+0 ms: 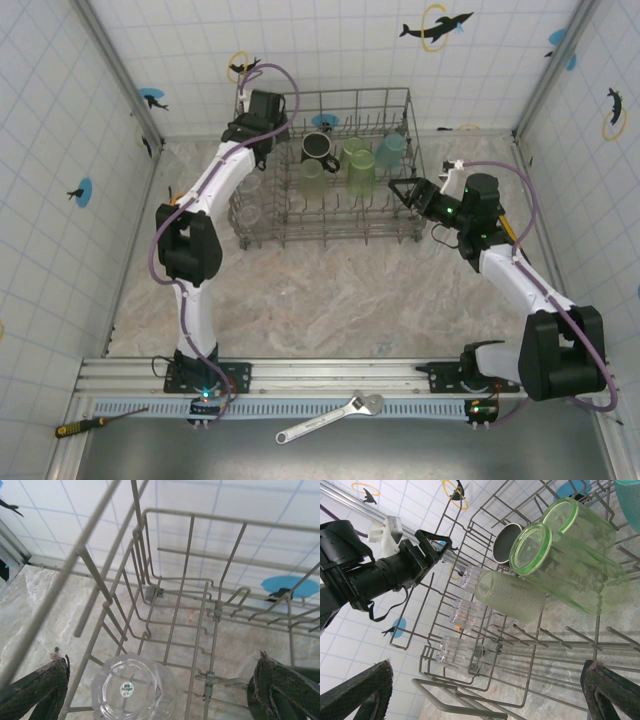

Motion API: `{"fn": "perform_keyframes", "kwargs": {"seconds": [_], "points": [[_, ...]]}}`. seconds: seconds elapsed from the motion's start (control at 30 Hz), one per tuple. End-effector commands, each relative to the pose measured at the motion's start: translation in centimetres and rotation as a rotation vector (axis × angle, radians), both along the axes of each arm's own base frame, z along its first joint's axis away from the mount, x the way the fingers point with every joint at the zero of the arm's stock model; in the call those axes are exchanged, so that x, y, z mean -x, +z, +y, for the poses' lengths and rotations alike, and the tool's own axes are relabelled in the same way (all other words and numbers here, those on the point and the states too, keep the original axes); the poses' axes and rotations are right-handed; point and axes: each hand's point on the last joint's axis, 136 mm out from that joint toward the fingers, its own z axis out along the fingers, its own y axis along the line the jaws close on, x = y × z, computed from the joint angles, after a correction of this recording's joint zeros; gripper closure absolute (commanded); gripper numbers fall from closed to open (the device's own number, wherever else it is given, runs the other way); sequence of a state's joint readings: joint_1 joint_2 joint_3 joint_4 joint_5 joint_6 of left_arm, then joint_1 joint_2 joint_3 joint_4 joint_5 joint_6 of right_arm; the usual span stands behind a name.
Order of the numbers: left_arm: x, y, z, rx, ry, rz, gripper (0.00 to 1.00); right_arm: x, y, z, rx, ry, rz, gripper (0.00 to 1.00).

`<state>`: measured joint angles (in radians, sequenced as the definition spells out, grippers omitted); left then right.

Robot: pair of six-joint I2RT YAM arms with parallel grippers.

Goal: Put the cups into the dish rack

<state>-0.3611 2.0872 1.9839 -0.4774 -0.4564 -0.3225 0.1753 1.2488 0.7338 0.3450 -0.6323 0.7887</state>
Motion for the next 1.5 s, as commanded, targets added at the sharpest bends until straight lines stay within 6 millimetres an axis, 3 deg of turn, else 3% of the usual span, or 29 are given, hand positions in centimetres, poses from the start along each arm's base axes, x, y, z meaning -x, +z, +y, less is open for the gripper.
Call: {"fn": "perform_keyframes", "kwargs": {"seconds": [0.0, 0.2, 0.43, 0.53, 0.77, 0.9, 1.03, 1.23, 1.47], "points": [[0.2, 2.7, 1.1, 0.029, 0.023, -0.051, 0.02, 0.5, 0.4, -0.3, 0.002, -0.006, -0.010, 0.00], [0.9, 4.8, -0.7, 0.120, -0.054, -0.083, 0.02, 0.6, 0.2, -0.5, 0.025, -0.009, -0.006, 0.00], [2.9, 9.6, -1.2, 0.213, -0.101, -0.178, 0.02, 0.8, -0.3, -1.6, 0.060, -0.035, 0.002, 0.00], [4.0, 11.0, -0.6, 0.224, -0.096, -0.210, 0.02, 0.9, -0.8, -2.4, 0.081, -0.053, 0.012, 0.00], [7.3, 12.2, 1.7, 0.224, -0.036, -0.280, 0.02, 0.8, -1.6, -4.5, 0.105, -0.095, 0.036, 0.00], [9.2, 12.5, 4.2, 0.177, 0.029, -0.315, 0.02, 1.0, -2.8, -5.7, 0.180, -0.116, 0.077, 0.00], [11.2, 11.4, 7.9, 0.151, 0.123, -0.313, 0.02, 0.6, -3.2, -8.0, 0.247, -0.205, 0.085, 0.00], [15.5, 6.6, 12.8, 0.197, 0.242, -0.289, 0.02, 0.2, -4.2, -13.1, 0.369, -0.417, 0.121, 0.00], [18.1, 3.6, 15.9, 0.152, 0.298, -0.158, 0.02, 0.7, -6.0, -17.5, 0.452, -0.582, 0.226, 0.00]]}}
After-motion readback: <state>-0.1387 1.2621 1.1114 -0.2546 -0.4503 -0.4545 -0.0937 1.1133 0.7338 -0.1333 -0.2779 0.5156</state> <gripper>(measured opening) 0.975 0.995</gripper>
